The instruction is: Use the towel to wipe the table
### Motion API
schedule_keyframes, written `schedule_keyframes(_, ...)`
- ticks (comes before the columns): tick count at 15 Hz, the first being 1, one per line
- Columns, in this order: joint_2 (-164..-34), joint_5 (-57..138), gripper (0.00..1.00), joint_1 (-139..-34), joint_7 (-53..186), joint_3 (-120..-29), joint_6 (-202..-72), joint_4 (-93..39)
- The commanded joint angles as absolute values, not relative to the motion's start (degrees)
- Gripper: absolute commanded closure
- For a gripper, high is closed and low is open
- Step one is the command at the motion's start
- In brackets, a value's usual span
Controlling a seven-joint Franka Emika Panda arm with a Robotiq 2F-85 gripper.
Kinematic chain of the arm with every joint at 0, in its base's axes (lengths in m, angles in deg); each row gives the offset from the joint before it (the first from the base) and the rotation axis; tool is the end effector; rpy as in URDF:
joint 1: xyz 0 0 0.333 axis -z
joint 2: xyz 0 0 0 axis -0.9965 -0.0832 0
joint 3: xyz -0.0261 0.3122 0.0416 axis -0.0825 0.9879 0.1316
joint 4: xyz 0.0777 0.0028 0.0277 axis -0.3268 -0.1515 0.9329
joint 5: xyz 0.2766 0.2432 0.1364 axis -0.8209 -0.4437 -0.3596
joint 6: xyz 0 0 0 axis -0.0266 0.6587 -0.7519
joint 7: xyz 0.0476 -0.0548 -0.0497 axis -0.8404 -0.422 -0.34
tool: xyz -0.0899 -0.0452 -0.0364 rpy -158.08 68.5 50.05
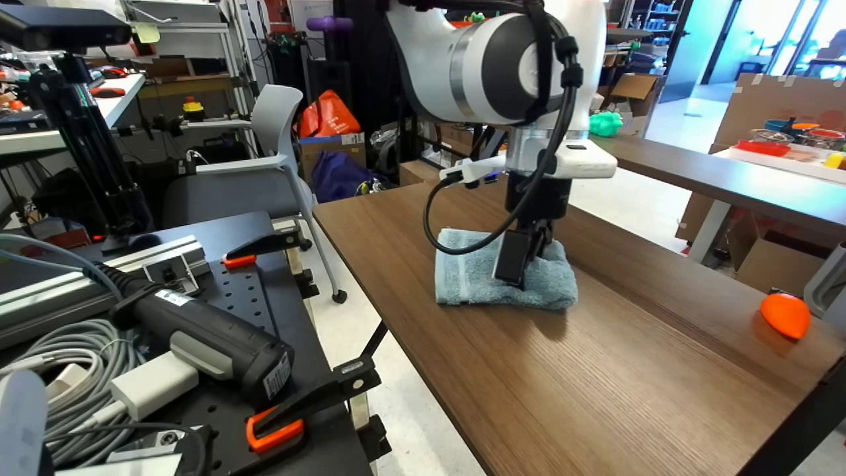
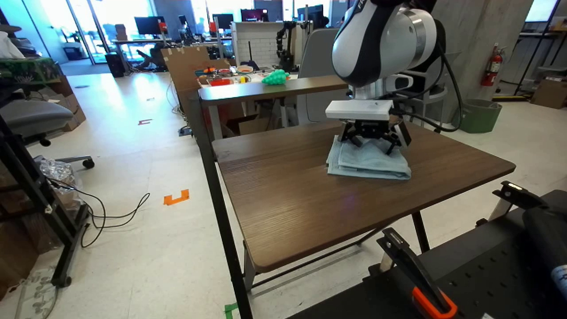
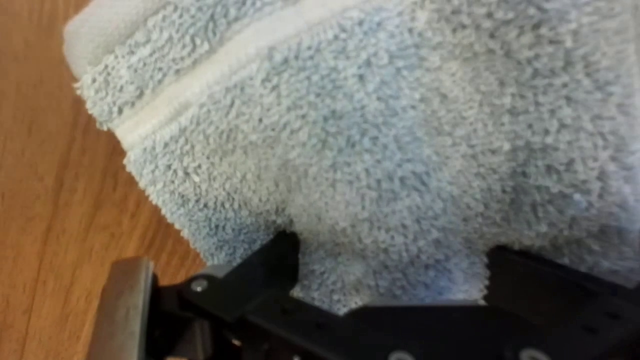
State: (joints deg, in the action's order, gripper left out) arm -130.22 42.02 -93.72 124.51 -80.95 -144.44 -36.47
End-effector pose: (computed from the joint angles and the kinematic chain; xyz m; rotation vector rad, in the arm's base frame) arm 0.6320 -0.0204 0.0857 2.5501 -1.4307 -0.0069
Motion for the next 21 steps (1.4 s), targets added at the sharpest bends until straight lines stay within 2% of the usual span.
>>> schedule_keyframes(1,-127.3,45.3,0.0,-97.9,120.6,-80.4,-152.6,-48.8)
schedule_keyframes(7,-124.0,50.5,0.0,-105.3,118.8,-82.3,-162.2,-60.9)
schedule_keyframes(10,-124.7,50.6,0.0,-109.8,120.6,-83.4,-166.5,-62.8)
schedule_keyframes(15,-125.6,47.4,0.0,-114.9,122.6,-82.4,-169.3,-61.8)
schedule_keyframes(21,-127.5,43.7,0.0,-115.4,125.0,-80.9,-167.7,-55.3)
